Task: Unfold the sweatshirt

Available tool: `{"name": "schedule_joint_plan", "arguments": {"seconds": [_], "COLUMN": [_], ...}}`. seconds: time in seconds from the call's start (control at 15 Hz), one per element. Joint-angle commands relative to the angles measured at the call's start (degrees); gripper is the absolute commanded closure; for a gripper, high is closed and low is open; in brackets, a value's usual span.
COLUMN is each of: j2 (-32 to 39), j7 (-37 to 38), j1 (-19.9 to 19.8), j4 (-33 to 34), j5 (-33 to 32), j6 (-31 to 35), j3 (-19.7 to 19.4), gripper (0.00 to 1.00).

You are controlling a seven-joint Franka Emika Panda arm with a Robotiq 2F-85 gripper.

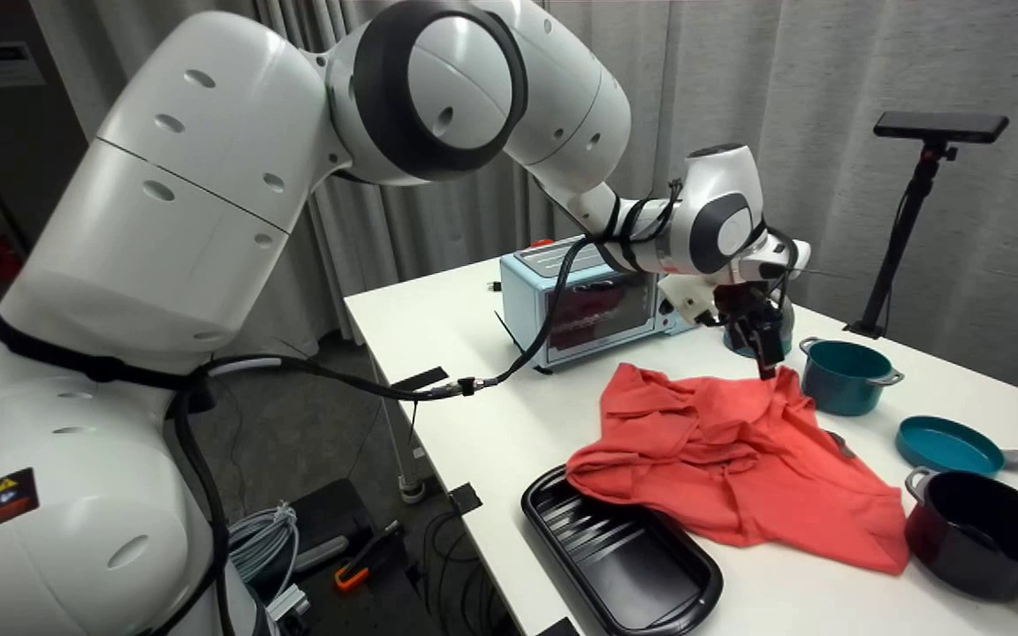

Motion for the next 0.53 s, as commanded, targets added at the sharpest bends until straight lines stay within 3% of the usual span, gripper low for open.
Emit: {"name": "schedule_joint_plan", "arguments": {"seconds": [0.0, 0.27, 0.47], "j2": [-2.89, -4.48, -5.80], "j7": [-1.88, -1.72, -2.09], "j1": [0.47, 2.46, 2.95], "j4": [-5.35, -9.96, -12.30], "j5": [3.98, 6.08, 5.93], "j6": [0.13, -0.46, -1.64], "j3": [4.88, 8.45, 8.49], "gripper": [0.00, 0.00, 0.00]}}
